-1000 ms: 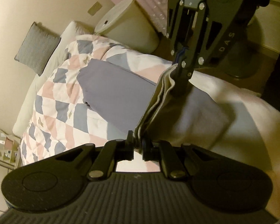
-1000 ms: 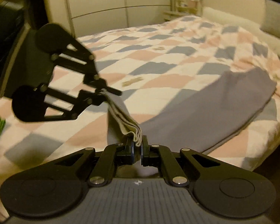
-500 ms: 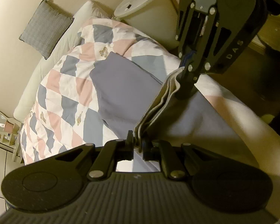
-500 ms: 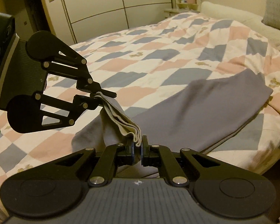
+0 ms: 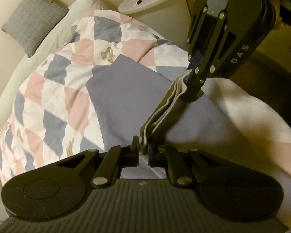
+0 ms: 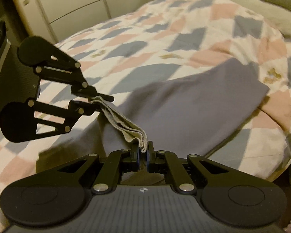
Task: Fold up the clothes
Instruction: 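Lift the held pants end with both grippers and fold it over the strip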
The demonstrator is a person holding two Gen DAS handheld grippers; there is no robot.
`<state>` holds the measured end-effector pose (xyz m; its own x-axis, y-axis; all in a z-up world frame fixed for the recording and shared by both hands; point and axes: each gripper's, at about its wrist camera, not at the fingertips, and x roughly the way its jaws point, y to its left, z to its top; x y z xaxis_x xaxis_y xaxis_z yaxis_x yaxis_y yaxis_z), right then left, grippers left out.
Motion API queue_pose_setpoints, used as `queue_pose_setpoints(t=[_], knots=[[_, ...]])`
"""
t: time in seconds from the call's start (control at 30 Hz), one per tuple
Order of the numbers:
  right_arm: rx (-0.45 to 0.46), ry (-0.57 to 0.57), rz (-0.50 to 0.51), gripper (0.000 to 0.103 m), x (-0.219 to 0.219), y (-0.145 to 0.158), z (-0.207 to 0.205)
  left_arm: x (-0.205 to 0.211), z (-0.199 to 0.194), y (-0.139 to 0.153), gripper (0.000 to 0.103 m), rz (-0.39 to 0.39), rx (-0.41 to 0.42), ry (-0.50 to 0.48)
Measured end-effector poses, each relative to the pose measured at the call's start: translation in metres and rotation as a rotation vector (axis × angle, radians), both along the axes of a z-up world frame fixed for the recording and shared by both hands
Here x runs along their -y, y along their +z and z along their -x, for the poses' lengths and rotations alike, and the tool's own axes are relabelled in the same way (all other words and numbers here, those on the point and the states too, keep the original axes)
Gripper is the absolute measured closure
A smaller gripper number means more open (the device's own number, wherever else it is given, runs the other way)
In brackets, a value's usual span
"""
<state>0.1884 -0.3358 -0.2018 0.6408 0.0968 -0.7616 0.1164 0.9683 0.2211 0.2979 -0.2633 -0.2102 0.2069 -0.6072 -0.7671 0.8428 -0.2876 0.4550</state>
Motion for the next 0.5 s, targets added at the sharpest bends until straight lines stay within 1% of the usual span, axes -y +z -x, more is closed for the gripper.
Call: queue_pose_setpoints(t=[0.07, 0.13, 0.3, 0.4, 0.5], knots=[[-0.009, -0.034, -0.015, 0.100, 0.023, -0.005, -0.008, 0.025, -0.014, -0.001, 0.095, 0.005, -0.035, 0.008], [-0.015, -0.048, -0.016, 0.100, 0.045, -0.011, -0.016, 0.047, -0.025, -0.005, 0.095, 0.012, -0.050, 0.019], [-0.015, -0.071, -0.029, 0.100, 0.106, -0.028, -0.040, 0.102, -0.050, -0.027, 0.096, 0.000, -0.076, 0.075], [-0.014, -0.058, -0.037, 0.100, 0.137, -0.041, -0.055, 0.129, -0.066, -0.036, 0.097, -0.002, -0.108, 0.137], [-0.011, -0.038, -0.063, 0.100, 0.170, -0.052, -0.072, 0.154, -0.080, -0.040, 0.097, -0.002, -0.121, 0.179]])
